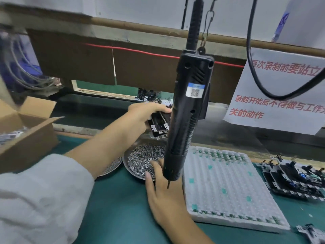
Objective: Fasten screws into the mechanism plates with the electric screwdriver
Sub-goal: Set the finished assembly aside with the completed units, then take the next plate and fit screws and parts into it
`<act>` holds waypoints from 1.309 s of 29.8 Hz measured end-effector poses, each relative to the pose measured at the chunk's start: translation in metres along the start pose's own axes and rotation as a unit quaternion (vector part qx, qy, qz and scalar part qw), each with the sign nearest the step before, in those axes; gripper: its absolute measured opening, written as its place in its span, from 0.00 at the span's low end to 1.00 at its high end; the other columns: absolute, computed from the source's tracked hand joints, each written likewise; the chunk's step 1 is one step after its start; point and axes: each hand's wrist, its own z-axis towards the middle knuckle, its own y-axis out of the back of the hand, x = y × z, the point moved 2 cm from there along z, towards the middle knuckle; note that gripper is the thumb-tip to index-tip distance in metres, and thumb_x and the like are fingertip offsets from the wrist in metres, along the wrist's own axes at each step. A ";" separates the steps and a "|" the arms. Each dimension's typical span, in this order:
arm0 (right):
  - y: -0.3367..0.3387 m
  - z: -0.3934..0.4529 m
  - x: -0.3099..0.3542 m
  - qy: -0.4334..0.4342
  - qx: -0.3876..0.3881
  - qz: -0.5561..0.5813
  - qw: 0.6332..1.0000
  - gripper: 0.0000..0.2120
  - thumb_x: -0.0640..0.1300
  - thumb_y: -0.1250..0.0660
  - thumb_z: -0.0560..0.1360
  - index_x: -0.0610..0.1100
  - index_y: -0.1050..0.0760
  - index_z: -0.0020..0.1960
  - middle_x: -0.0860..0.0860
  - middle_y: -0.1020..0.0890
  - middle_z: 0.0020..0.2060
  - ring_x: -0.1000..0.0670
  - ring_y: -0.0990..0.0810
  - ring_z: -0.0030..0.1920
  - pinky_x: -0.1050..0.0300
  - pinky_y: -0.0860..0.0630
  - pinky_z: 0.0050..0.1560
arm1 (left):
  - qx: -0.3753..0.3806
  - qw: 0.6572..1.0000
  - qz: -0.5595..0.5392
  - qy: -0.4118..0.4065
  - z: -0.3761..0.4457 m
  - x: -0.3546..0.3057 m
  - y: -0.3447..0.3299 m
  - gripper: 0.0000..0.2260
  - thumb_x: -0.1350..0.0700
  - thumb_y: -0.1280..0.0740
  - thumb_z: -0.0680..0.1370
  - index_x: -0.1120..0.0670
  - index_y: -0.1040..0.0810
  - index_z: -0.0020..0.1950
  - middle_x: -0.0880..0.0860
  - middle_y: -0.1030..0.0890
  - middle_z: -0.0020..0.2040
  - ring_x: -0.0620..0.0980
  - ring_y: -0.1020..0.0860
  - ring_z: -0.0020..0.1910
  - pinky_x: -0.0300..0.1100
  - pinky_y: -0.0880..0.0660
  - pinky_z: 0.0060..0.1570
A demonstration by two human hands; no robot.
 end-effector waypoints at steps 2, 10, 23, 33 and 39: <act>0.004 0.000 0.004 0.079 -0.069 -0.099 0.990 0.24 0.59 0.49 0.81 0.49 0.32 0.71 0.48 0.29 0.69 0.50 0.35 0.71 0.46 0.40 0.73 | -0.013 1.000 -0.026 -0.001 -0.024 0.001 0.025 0.10 0.63 0.22 0.58 0.57 0.20 0.34 0.52 0.19 0.25 0.45 0.22 0.21 0.34 0.28 0.20; 0.001 -0.008 0.010 0.117 -0.031 -0.130 0.984 0.20 0.52 0.48 0.82 0.45 0.34 0.71 0.48 0.31 0.69 0.46 0.37 0.70 0.58 0.49 0.72 | -0.064 0.995 -0.003 0.074 -0.087 0.033 0.113 0.20 0.57 0.24 0.52 0.58 0.21 0.41 0.52 0.20 0.30 0.43 0.26 0.19 0.31 0.33 0.18; 0.002 -0.040 0.031 0.182 0.064 0.097 0.976 0.23 0.58 0.43 0.79 0.50 0.34 0.71 0.55 0.31 0.69 0.59 0.36 0.71 0.66 0.41 0.70 | 0.008 0.984 0.079 0.157 -0.134 0.089 0.146 0.27 0.51 0.22 0.42 0.58 0.17 0.38 0.58 0.16 0.44 0.57 0.22 0.46 0.51 0.28 0.56; -0.006 -0.033 0.034 0.120 0.080 0.172 0.974 0.30 0.42 0.21 0.64 0.45 0.24 0.64 0.54 0.28 0.63 0.61 0.31 0.66 0.64 0.36 0.68 | 0.055 0.957 0.280 0.061 -0.124 0.089 0.162 0.42 0.23 0.32 0.52 0.33 0.33 0.64 0.44 0.29 0.59 0.42 0.27 0.54 0.42 0.27 0.52; -0.005 -0.031 0.037 0.146 0.114 0.188 0.965 0.33 0.42 0.20 0.62 0.48 0.26 0.65 0.55 0.28 0.65 0.57 0.30 0.68 0.62 0.36 0.69 | 0.141 0.887 0.439 0.013 -0.128 0.083 0.171 0.42 0.18 0.38 0.43 0.18 0.44 0.56 0.36 0.34 0.60 0.41 0.33 0.61 0.42 0.35 0.61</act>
